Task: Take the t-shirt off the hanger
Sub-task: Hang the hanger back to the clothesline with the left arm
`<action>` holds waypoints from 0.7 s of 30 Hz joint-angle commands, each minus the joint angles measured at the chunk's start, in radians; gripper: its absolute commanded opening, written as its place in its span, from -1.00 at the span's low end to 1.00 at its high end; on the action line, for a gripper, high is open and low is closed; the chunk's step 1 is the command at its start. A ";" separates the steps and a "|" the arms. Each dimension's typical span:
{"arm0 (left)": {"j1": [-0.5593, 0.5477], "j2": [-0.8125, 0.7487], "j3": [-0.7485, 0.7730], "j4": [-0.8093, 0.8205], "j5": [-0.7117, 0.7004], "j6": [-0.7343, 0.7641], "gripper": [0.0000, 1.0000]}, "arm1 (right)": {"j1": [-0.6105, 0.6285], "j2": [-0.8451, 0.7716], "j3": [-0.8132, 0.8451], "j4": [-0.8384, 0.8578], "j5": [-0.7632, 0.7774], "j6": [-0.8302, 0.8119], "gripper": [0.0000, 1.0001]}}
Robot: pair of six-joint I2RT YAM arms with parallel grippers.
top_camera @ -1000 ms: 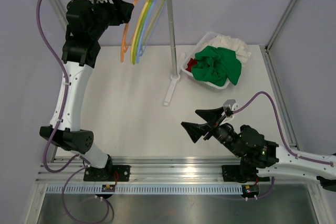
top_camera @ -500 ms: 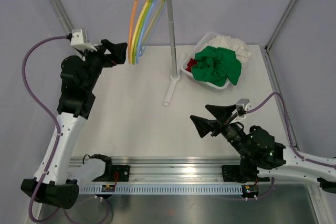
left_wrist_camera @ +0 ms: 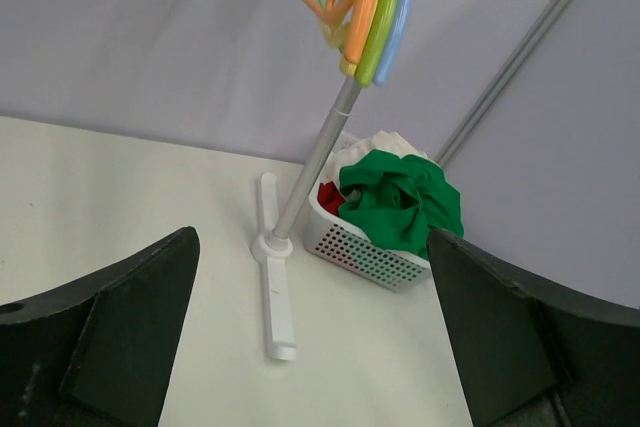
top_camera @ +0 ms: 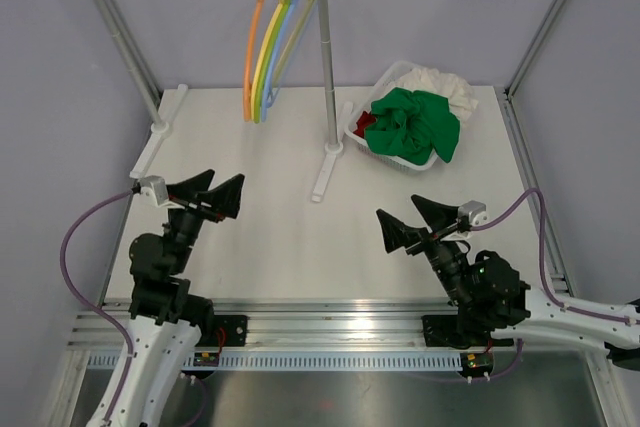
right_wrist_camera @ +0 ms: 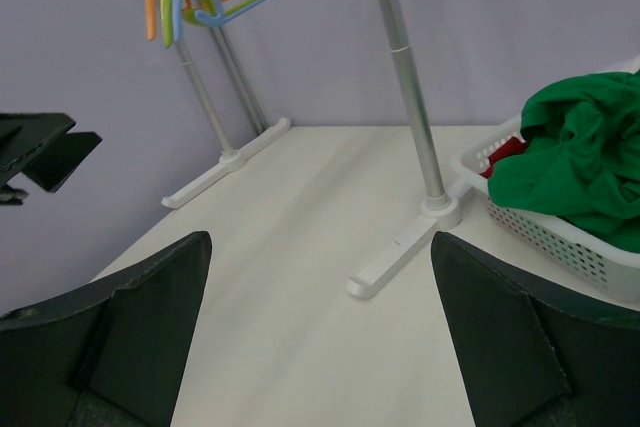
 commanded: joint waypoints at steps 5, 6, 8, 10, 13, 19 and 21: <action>-0.005 -0.203 -0.201 0.143 0.034 -0.029 0.97 | 0.007 0.060 -0.084 0.312 0.180 -0.168 0.99; -0.005 -0.221 -0.217 0.137 0.031 -0.021 0.97 | 0.007 0.062 -0.098 0.343 0.188 -0.185 0.99; -0.005 -0.287 -0.244 0.105 0.025 -0.010 0.97 | 0.007 0.062 -0.135 0.436 0.214 -0.236 0.99; -0.005 -0.334 -0.251 0.068 -0.015 0.005 0.97 | 0.007 0.050 -0.169 0.504 0.220 -0.273 0.99; -0.005 -0.440 -0.270 0.026 -0.046 0.010 0.97 | 0.005 0.018 -0.206 0.590 0.214 -0.309 0.99; -0.005 -0.467 -0.261 0.002 -0.028 0.010 0.97 | 0.005 -0.074 -0.223 0.512 0.197 -0.291 0.99; -0.005 -0.473 -0.267 0.008 -0.029 0.008 0.97 | 0.005 -0.088 -0.223 0.485 0.187 -0.281 0.99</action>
